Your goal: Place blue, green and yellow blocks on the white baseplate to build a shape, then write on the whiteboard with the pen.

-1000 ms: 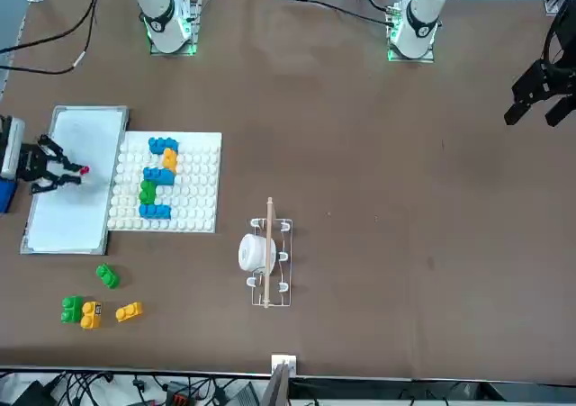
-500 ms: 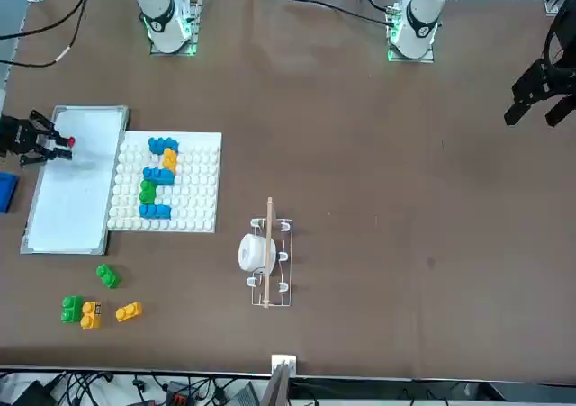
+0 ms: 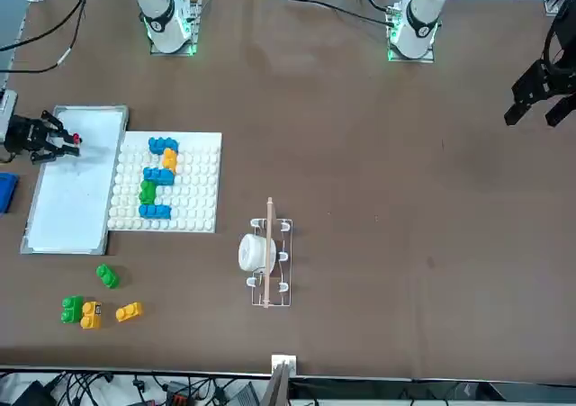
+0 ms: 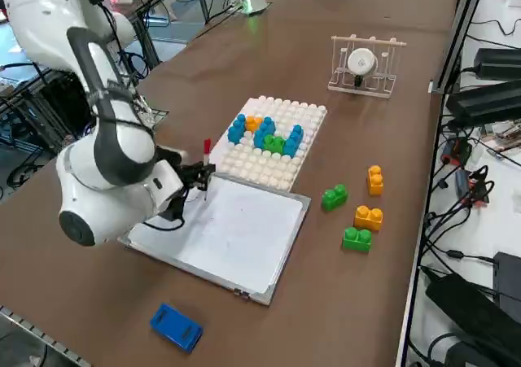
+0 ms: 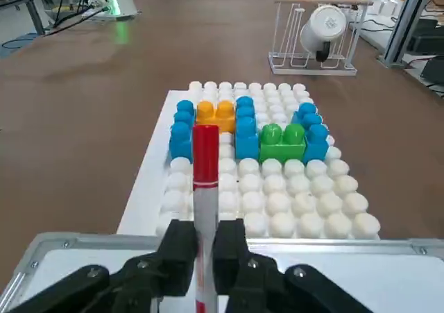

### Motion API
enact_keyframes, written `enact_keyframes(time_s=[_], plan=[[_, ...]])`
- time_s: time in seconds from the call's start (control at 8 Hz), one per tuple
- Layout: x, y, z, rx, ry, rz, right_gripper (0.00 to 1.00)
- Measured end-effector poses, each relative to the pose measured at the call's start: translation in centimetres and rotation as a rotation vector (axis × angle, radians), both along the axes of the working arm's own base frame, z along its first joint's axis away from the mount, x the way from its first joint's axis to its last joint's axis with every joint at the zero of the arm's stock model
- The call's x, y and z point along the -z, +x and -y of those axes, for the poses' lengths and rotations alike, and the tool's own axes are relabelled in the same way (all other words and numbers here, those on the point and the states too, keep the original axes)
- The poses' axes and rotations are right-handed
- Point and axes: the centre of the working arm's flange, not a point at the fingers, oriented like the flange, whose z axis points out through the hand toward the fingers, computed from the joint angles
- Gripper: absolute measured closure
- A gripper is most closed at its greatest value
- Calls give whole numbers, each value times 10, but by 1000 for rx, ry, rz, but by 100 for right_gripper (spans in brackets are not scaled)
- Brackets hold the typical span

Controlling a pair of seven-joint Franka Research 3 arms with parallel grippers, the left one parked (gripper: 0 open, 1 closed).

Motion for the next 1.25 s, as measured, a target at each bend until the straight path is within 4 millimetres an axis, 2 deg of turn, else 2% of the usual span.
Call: enact_keyframes(time_s=[0.5, 0.75, 1.25], plan=[[18, -12, 31, 41, 35, 44, 82], [32, -11, 30, 35, 49, 38, 82], [43, -6, 22, 22, 68, 32, 82]])
